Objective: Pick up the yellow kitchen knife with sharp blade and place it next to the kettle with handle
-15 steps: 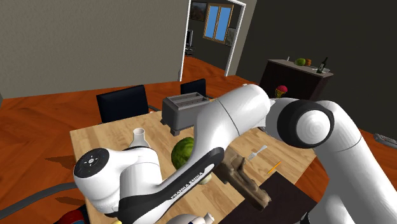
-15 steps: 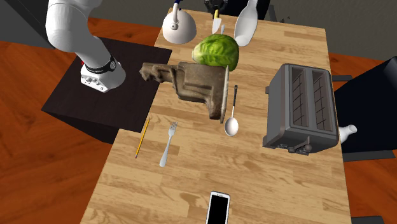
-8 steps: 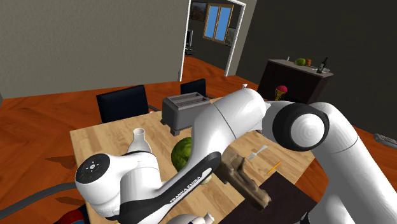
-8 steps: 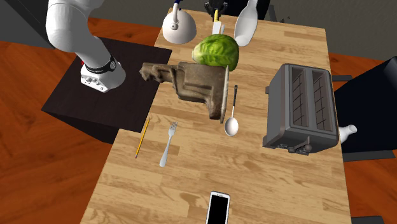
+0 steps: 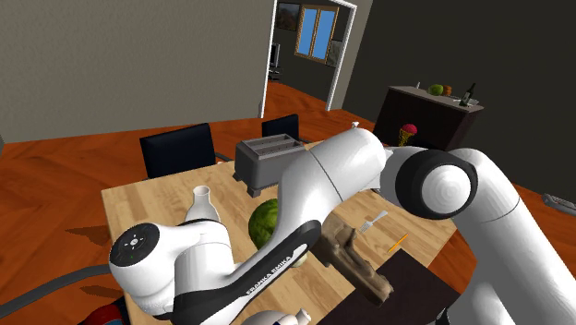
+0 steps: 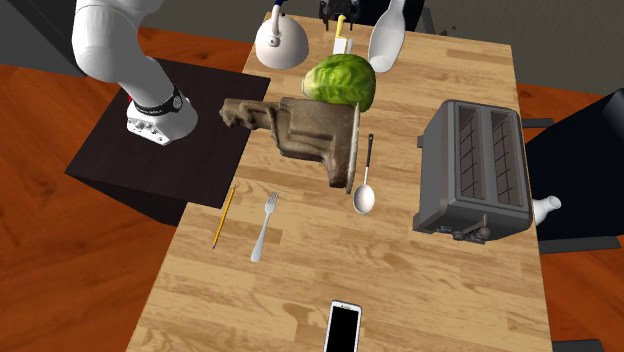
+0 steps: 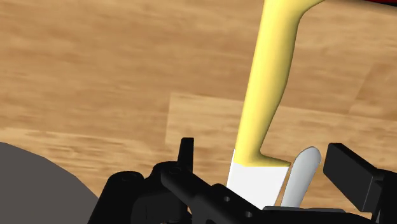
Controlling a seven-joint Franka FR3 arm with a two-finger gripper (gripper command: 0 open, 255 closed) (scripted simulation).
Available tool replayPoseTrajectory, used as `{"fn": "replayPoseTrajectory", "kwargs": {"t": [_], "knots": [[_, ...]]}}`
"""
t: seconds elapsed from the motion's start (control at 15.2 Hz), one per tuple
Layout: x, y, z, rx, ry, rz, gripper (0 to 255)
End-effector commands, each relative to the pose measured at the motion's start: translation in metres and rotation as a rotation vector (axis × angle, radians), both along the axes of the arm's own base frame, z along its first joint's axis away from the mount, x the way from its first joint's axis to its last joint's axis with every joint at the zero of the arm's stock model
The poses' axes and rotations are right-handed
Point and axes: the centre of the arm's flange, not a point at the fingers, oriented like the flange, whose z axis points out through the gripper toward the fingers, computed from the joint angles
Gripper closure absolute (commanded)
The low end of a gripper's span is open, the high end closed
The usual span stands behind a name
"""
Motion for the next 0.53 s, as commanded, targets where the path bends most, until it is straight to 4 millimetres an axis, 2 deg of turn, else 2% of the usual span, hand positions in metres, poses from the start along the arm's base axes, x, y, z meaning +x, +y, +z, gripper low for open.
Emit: {"fn": "replayPoseTrajectory", "kwargs": {"t": [0.0, 0.26, 0.46], "knots": [[0.000, 0.000, 0.000, 0.000, 0.000, 0.000, 0], [-0.004, 0.008, 0.049, 0.000, 0.000, 0.000, 0], [-0.004, 0.008, 0.049, 0.000, 0.000, 0.000, 0]]}}
